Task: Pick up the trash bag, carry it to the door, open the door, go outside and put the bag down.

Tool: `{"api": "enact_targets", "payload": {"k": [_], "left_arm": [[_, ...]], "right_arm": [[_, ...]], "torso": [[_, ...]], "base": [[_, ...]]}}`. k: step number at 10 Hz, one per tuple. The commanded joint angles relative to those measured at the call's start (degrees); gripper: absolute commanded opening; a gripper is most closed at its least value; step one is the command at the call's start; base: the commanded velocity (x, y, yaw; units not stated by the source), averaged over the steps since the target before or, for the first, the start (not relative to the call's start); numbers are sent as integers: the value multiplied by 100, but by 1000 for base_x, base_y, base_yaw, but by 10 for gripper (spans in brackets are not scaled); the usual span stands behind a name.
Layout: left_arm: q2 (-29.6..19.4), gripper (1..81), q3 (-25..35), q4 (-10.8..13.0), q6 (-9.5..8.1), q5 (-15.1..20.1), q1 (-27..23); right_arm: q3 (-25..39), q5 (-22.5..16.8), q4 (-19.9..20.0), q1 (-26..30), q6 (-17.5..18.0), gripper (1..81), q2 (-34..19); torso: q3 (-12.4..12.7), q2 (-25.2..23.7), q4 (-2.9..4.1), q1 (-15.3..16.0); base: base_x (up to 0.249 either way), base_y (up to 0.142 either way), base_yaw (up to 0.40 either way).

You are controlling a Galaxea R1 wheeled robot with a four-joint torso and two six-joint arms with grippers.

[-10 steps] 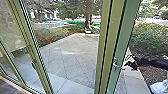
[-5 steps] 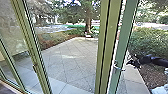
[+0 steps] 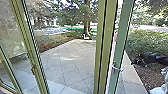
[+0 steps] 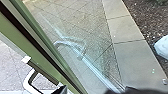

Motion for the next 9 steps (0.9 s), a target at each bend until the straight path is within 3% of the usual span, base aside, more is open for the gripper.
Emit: {"api": "enact_targets", "payload": {"k": [1,2,3,4,5,7,9], "left_arm": [[-12,10,38,8,-6,325,-205],[5,10,38,8,-6,325,-196],[15,10,38,-1,-6,317,-196],[23,10,38,-18,-6,325,-196],[23,10,38,-27,-6,325,-187],[15,10,38,-27,-15,325,-187],[23,10,38,-45,-23,325,-187]], "right_arm": [[-87,-134,-274,1091,-262,811,-143],[-157,-142,-425,1153,-289,811,-143],[-202,-248,-477,1224,-350,811,-152],[-210,-256,-486,1276,-595,811,-161],[-254,-248,-609,1311,-754,811,-161],[-491,-187,-1031,1320,-930,811,-82],[-939,-108,-1128,1320,-1281,811,76]], "torso": [[350,-2,-289,0],[446,0,-389,2],[221,0,-188,2],[352,0,-284,0],[398,-7,-332,-9],[433,-9,-343,-15],[435,-11,-343,-15]], "base": [[0,0,0],[0,0,0],[0,0,0],[0,0,0],[0,0,0],[0,0,0],[0,0,0]]}}
